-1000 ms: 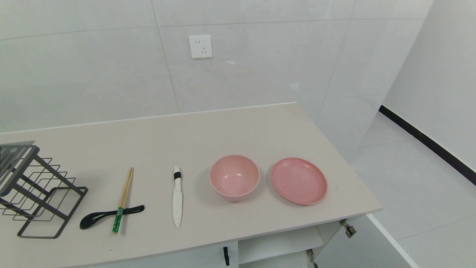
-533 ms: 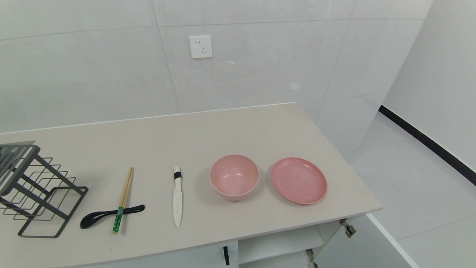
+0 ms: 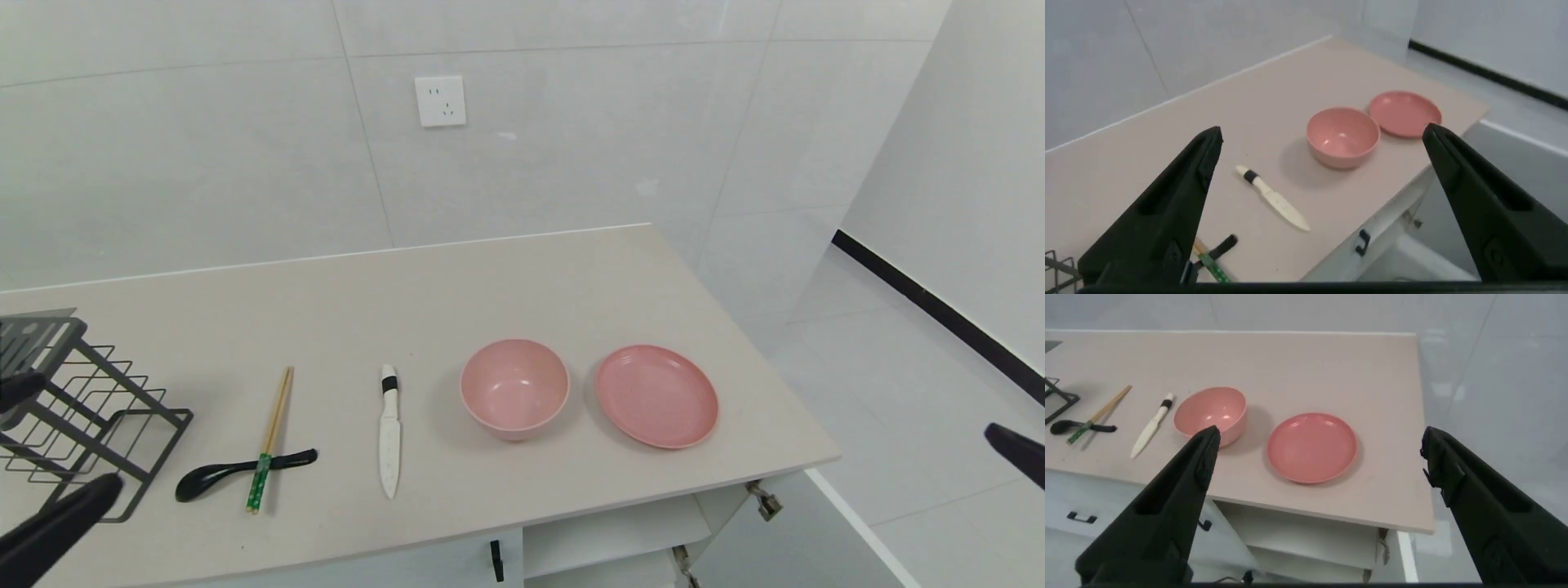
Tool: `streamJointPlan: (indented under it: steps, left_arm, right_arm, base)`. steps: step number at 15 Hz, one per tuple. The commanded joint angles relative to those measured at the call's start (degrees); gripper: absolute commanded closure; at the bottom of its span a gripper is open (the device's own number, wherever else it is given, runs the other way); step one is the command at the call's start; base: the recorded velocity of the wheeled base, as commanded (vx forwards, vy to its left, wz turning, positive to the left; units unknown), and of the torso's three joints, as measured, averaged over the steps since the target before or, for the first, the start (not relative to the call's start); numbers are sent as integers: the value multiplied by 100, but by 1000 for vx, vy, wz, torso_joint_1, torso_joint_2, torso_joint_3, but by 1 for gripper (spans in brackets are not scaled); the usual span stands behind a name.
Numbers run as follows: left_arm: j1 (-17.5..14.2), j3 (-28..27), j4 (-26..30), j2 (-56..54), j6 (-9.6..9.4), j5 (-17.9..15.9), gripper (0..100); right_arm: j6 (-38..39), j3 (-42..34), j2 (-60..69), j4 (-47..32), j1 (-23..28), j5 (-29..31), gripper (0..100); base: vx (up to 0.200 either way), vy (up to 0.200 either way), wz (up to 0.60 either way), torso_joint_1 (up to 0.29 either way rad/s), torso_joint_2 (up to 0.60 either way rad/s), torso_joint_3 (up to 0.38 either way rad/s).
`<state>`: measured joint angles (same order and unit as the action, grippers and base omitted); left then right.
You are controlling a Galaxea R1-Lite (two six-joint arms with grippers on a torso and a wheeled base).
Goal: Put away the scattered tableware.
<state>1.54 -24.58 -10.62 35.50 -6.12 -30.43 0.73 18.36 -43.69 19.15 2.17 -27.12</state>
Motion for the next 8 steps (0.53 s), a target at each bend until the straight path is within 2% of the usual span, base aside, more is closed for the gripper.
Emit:
streamJointPlan:
  steps: [1,2,3,4,6,8]
  left_arm:
    - [347,5,-46,1196,-293,-209,0]
    - [479,-56,-221,1741,-293,-297,0]
    - [444,-47,-467,1996,-285,-288,0]
    - [444,-12,-810,2225,-153,-279,0]
    - [497,-21,-925,2260,252,-306,0]
    - [523,-56,-951,2383,401,-323,0]
  right_arm:
    - [-3,-43,-456,10,-173,-3,0]
    - [-3,-78,-535,10,-217,-3,0]
    - [-12,-148,-579,10,-217,-3,0]
    - [-100,-263,-614,27,-217,-3,0]
    - [-284,-500,-658,71,-217,5,0]
    - [-328,-456,-781,89,-217,5,0]
  base:
    - [0,0,0,0,0,0]
    - [0,0,0,0,0,0]
    - [0,0,0,0,0,0]
    - [0,0,0,0,0,0]
    - [0,0,0,0,0,0]
    - [0,0,0,0,0,0]
